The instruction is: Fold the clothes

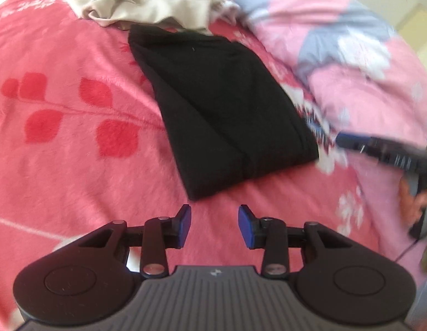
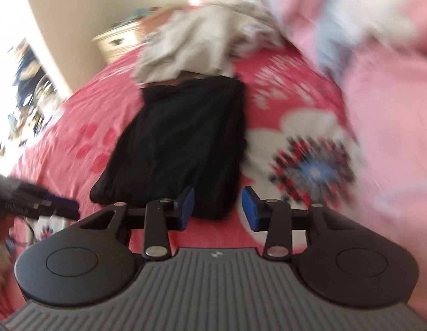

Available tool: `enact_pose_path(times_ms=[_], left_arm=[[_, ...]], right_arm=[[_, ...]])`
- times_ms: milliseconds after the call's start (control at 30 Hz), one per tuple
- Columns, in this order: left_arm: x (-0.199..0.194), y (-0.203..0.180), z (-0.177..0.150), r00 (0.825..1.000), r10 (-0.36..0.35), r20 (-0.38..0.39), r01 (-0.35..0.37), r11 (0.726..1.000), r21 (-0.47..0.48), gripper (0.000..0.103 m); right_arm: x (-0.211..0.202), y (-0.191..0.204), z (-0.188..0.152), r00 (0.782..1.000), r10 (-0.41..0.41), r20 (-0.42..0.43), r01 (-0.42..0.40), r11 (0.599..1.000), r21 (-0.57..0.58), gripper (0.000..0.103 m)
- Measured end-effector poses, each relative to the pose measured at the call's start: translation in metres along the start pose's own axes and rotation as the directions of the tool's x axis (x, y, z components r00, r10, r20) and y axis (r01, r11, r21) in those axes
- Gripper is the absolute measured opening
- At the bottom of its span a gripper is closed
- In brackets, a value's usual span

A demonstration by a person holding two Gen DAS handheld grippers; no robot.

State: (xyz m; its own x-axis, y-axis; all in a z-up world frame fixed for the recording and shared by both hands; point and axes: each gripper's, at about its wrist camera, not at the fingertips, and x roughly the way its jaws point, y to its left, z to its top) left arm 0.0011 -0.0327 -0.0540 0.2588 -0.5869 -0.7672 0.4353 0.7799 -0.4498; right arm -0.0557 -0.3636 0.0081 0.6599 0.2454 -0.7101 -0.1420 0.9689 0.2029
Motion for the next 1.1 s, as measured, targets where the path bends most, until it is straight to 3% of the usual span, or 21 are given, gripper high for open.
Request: enact_pose_path(times_ms=[133,267,367,500,600,633,667,733,867,1033,1100], left_arm=[[0.015,0.006,0.003,1.000,0.002,0.021,-0.001,0.999,-0.042,0.037],[0.018,0.008,0.000,0.999,0.013,0.030,-0.012,1.000,-0.006,0.036],[0.013,0.004,-0.005,0.998,0.025,0.060,-0.031,0.994,0.100,0.037],[0.017,-0.010,-0.008,0.994,0.056,0.091,-0.080,0.954,0.289,0.038],[0.025,-0.017,-0.009,0.991,0.070,0.116,-0.107,0.931,0.348,0.034],[0.027,-0.018,-0.009,0.990,0.069,0.125,-0.110,0.927,0.358,0.027],[0.030,-0.019,-0.010,0.989,0.068,0.133,-0.113,0.923,0.369,0.017],[0.030,-0.021,-0.011,0.986,0.068,0.153,-0.124,0.912,0.391,0.008],[0.010,-0.029,-0.012,0.973,0.074,0.217,-0.171,0.866,0.471,0.006],[0.007,-0.029,-0.013,0.972,0.097,0.213,-0.203,0.805,0.558,0.006],[0.012,-0.029,-0.017,0.972,0.114,0.207,-0.215,0.793,0.571,0.006]], right_arm=[[0.035,0.024,0.007,0.999,0.036,-0.002,-0.036,0.994,-0.098,0.028],[0.048,0.016,0.003,0.999,-0.011,-0.037,0.008,0.994,-0.105,0.027],[0.035,-0.005,-0.004,0.999,-0.019,-0.027,0.019,0.999,-0.028,0.029],[0.038,-0.007,-0.013,0.997,0.013,-0.075,-0.021,0.995,-0.101,0.034],[0.051,-0.001,-0.015,0.994,0.017,-0.106,-0.035,0.985,-0.169,0.034],[0.055,0.001,-0.015,0.994,0.011,-0.108,-0.031,0.981,-0.189,0.033],[0.057,0.001,-0.014,0.994,0.018,-0.111,-0.040,0.980,-0.194,0.022],[0.055,0.003,-0.013,0.993,0.028,-0.113,-0.052,0.975,-0.216,0.011],[0.039,0.025,-0.010,0.997,-0.049,-0.054,0.023,0.915,-0.403,0.004],[0.035,0.038,-0.015,0.990,-0.139,-0.024,0.101,0.813,-0.574,0.004],[0.049,0.039,-0.030,0.972,-0.235,-0.019,0.163,0.728,-0.665,0.004]])
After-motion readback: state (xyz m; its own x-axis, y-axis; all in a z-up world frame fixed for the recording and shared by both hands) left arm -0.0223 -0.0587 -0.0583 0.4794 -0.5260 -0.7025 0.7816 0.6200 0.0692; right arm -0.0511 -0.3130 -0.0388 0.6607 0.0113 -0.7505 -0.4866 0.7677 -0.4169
